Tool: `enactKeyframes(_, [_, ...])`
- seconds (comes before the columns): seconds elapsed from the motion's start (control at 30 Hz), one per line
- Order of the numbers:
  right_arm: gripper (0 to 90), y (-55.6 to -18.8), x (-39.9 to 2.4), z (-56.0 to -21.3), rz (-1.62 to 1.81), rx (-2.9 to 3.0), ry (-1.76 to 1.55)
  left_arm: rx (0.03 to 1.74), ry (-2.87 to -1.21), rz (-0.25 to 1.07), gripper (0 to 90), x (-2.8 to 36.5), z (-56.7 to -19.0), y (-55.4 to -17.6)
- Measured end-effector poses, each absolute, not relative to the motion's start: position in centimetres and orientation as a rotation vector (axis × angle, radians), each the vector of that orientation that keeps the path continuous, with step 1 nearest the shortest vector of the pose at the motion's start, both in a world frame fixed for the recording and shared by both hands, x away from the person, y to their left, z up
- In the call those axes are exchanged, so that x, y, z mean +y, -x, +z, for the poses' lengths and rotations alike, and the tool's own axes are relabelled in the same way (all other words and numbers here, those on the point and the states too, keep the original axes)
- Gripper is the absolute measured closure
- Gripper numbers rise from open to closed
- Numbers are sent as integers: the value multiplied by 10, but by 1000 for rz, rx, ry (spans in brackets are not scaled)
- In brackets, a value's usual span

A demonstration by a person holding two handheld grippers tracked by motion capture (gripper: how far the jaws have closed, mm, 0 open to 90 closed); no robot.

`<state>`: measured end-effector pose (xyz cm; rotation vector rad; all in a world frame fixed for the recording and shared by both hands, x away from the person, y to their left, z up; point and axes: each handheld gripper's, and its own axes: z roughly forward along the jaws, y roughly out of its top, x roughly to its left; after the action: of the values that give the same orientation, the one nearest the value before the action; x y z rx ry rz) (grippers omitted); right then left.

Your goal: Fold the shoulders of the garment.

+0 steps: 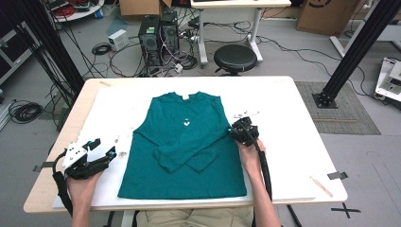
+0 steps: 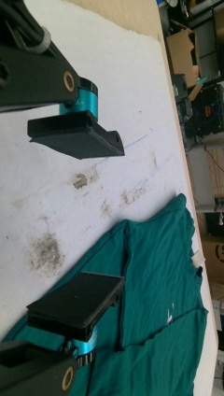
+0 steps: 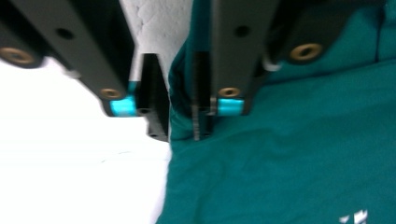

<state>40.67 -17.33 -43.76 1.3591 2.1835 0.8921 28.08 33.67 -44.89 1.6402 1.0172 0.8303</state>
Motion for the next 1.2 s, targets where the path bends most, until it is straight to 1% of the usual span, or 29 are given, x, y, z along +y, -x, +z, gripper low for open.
enactKeyframes(0.1, [869, -406, -174, -436, 878, 2193, -1354, 1016, -1634, 828, 320, 337, -449, -280])
enactKeyframes(0.27, [869, -406, -182, -431, 851, 2186, -1344, 1010, -1633, 831, 320, 337, -449, -280])
enactKeyframes(0.4, [848, -410, -182, -439, 783, 2241, -1339, 1010, -1630, 831, 320, 337, -449, -280])
enactKeyframes(0.47, [758, -409, -184, -437, 770, 2223, -1348, 1009, -1630, 832, 320, 337, -449, -280])
enactKeyframes(0.63, [728, -400, -198, -416, 877, 2159, -1381, 1012, -1635, 830, 319, 337, -449, -280])
enactKeyframes(0.77, [638, -400, -211, -394, 942, 2153, -1352, 1013, -1635, 833, 319, 336, -449, -280])
enactKeyframes(0.83, [595, -407, -216, -386, 968, 2173, -1345, 1011, -1640, 835, 320, 336, -449, -280])
enactKeyframes(0.87, [590, -412, -217, -383, 960, 2176, -1333, 1013, -1637, 835, 320, 336, -449, -280])
enactKeyframes(0.93, [600, -421, -217, -379, 976, 2175, -1296, 1016, -1638, 835, 319, 336, -449, -280])
enactKeyframes(1.0, [657, -434, -212, -378, 994, 2181, -1286, 1015, -1640, 836, 320, 336, -449, -281])
enactKeyframes(1.03, [693, -441, -207, -380, 1003, 2173, -1264, 1015, -1642, 838, 320, 336, -449, -281])
enactKeyframes(1.1, [727, -454, -198, -388, 998, 2173, -1234, 1014, -1641, 836, 320, 336, -449, -281])
enactKeyframes(1.13, [766, -458, -196, -391, 983, 2165, -1233, 1014, -1643, 836, 320, 336, -449, -281])
enactKeyframes(1.2, [751, -469, -191, -400, 959, 2186, -1250, 1017, -1644, 834, 320, 336, -449, -281])
